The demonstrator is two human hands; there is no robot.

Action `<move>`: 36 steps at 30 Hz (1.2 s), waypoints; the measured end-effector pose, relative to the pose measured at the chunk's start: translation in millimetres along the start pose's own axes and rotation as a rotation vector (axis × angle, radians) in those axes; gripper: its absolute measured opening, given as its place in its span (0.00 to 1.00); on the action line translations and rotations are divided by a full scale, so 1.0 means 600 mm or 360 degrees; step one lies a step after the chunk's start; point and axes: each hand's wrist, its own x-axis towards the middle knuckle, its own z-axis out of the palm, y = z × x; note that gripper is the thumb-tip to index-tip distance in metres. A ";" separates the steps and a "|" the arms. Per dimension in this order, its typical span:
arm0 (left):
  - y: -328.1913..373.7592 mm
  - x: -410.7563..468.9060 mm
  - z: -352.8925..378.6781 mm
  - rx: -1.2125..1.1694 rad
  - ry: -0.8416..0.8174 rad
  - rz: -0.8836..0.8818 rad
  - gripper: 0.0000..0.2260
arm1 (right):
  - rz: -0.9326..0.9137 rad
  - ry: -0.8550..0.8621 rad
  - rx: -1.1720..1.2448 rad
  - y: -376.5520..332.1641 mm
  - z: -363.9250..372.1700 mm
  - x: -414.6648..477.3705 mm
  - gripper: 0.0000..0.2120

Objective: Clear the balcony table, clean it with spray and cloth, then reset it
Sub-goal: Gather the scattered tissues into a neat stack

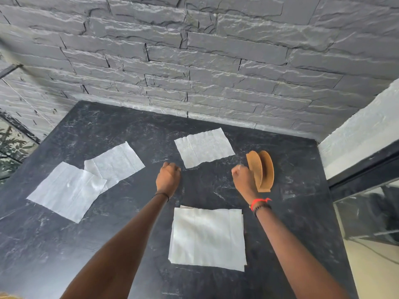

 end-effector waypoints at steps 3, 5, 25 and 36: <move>0.014 0.023 0.007 -0.0117 0.0050 -0.0092 0.12 | 0.0019 0.0084 -0.0051 -0.018 0.005 0.067 0.11; 0.015 0.036 0.015 -0.0166 0.0058 -0.0166 0.13 | 0.0034 0.0049 -0.0143 -0.027 0.012 0.101 0.11; 0.017 0.097 0.050 -0.0052 -0.0042 -0.0139 0.08 | 0.0181 0.0127 0.0017 -0.062 0.044 0.175 0.07; 0.025 0.083 -0.004 -0.1232 -0.0133 -0.0287 0.08 | 0.0323 0.0113 0.1297 -0.057 0.015 0.101 0.12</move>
